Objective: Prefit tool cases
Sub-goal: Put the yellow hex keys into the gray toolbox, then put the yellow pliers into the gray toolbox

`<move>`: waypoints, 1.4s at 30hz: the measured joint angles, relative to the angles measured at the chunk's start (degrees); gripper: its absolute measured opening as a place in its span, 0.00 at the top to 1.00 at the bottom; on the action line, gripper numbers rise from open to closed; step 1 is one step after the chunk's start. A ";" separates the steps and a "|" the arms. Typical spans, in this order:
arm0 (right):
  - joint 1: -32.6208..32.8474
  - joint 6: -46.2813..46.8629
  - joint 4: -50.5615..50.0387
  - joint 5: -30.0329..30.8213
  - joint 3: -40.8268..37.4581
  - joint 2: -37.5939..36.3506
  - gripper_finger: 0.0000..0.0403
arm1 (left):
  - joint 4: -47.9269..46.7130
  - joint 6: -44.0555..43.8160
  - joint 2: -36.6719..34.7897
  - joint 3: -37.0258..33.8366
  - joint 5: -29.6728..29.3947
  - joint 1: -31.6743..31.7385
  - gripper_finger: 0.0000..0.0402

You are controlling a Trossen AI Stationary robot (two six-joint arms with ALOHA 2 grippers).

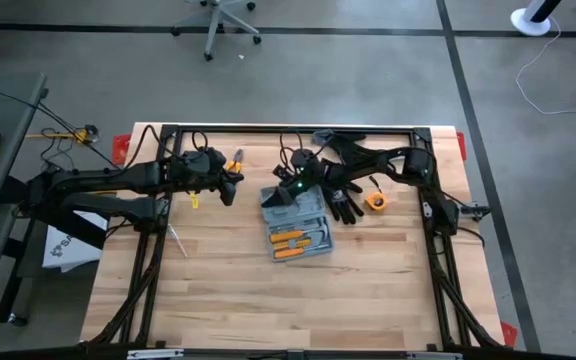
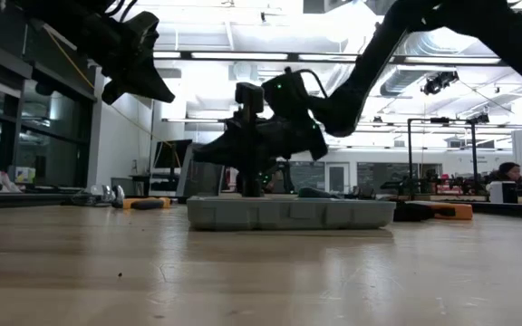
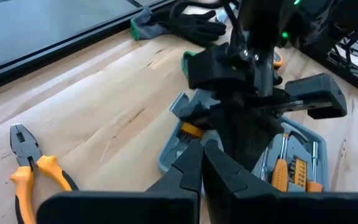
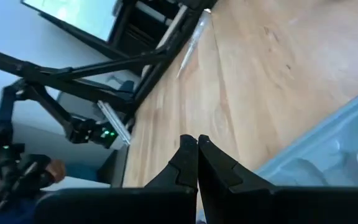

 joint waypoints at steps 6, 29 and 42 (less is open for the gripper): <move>-0.17 -3.88 -6.55 1.09 0.00 -7.54 1.00 | -0.01 0.00 0.00 -0.03 -0.19 0.00 1.00; -1.94 -28.80 -48.71 29.21 0.01 -18.47 1.00 | 15.28 -9.41 23.38 0.91 24.54 4.42 1.00; -1.84 -30.21 -54.95 25.62 -0.04 -22.62 1.00 | 6.39 -8.83 22.56 0.97 30.07 5.70 1.00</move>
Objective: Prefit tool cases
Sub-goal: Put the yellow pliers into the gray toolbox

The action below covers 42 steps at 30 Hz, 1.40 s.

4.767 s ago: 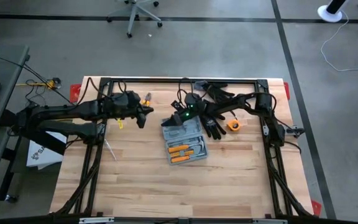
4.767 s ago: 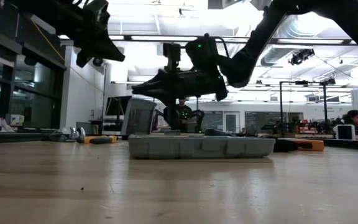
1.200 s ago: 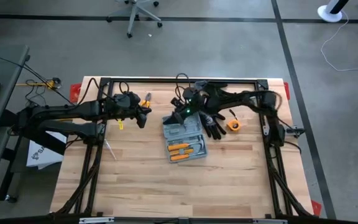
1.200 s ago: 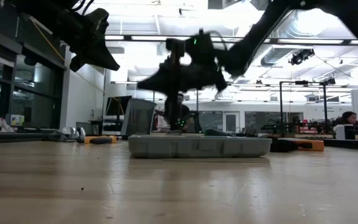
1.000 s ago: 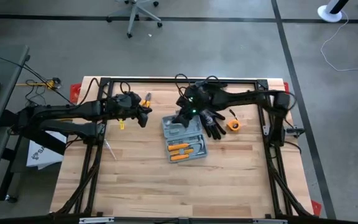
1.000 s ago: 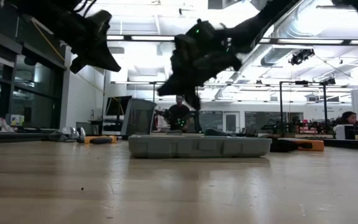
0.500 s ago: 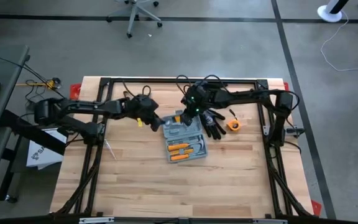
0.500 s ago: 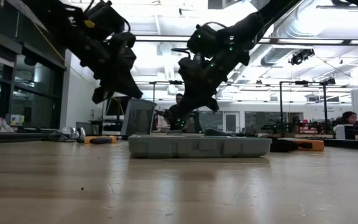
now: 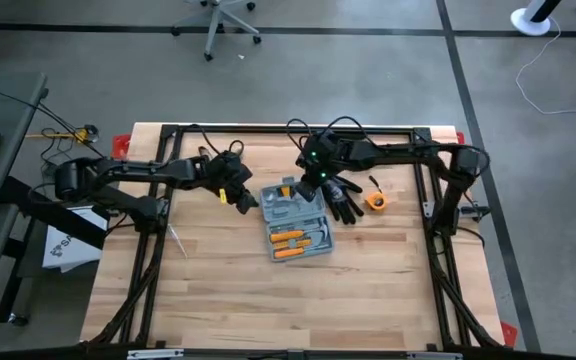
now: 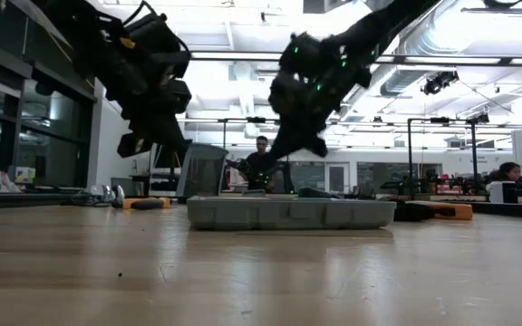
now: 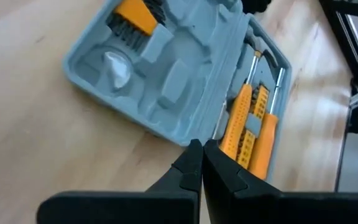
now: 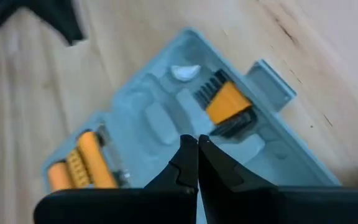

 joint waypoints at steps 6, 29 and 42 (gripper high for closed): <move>3.04 0.90 -4.26 3.02 0.04 -5.33 1.00 | -1.97 0.80 -1.45 0.00 -1.08 2.16 1.00; 8.04 5.11 -22.85 21.40 0.04 -17.48 1.00 | -17.76 6.09 0.53 4.24 -17.51 17.28 0.85; 8.09 6.54 -28.97 24.88 0.04 -17.52 1.00 | -13.11 8.71 9.31 4.22 -18.85 17.24 0.54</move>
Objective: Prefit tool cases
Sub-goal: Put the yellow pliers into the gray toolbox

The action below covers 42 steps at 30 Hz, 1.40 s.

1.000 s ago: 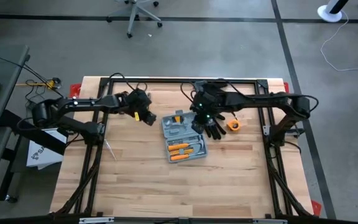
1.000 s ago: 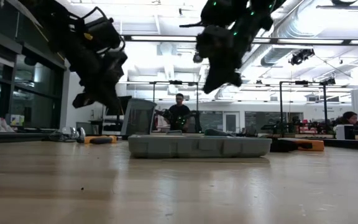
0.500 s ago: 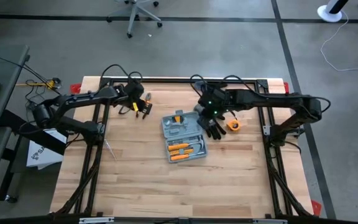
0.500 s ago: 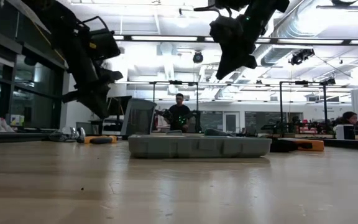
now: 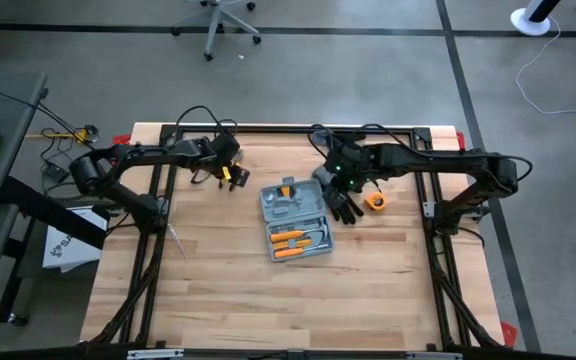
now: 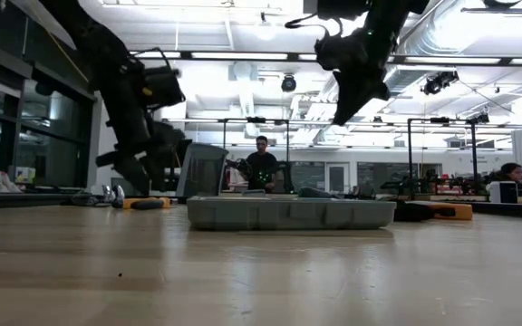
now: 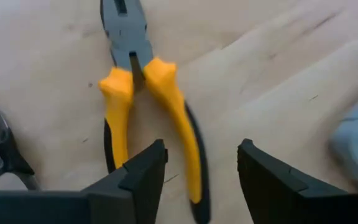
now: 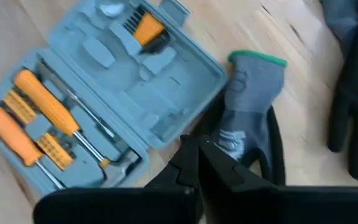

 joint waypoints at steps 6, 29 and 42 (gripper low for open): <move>0.00 0.08 -3.61 1.76 0.00 0.00 1.00 | 0.67 -0.33 5.03 0.01 -2.27 -0.10 0.54; 0.48 0.04 -8.17 4.32 0.00 -8.90 1.00 | -5.30 -2.22 1.39 -0.62 -0.02 -2.65 0.92; 0.48 -2.90 -11.43 5.76 0.00 -16.11 1.00 | 6.46 -13.95 -7.55 -0.20 5.18 -19.54 0.92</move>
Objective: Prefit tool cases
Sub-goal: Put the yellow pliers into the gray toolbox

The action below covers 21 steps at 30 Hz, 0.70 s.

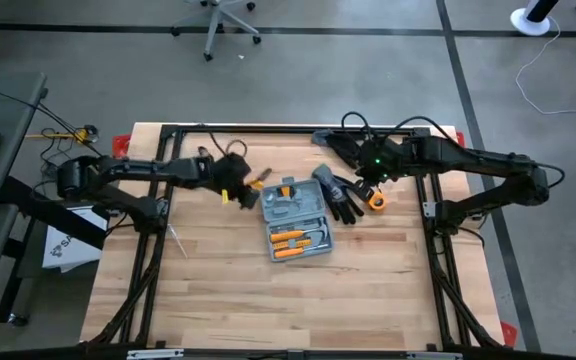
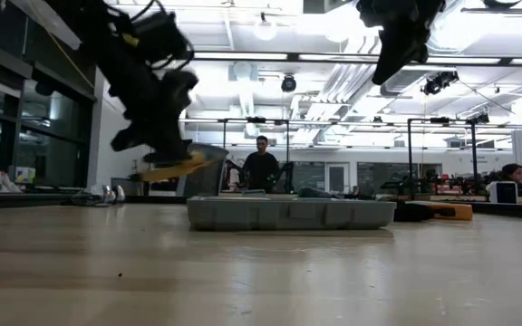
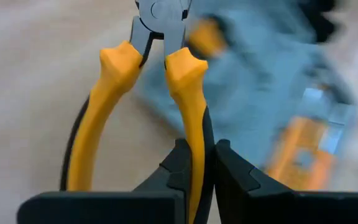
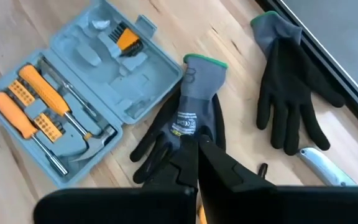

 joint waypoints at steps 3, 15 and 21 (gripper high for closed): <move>0.00 -1.07 -0.39 0.00 0.00 0.00 1.00 | 7.28 -2.48 1.63 0.07 -0.14 -5.06 0.92; -0.12 -2.28 4.14 -3.30 -6.61 -1.24 1.00 | -2.11 11.62 18.94 20.11 -1.99 -11.29 0.92; -0.11 3.34 12.49 -8.46 -16.55 -5.35 1.00 | -15.01 20.01 28.47 30.78 -2.56 -10.15 0.92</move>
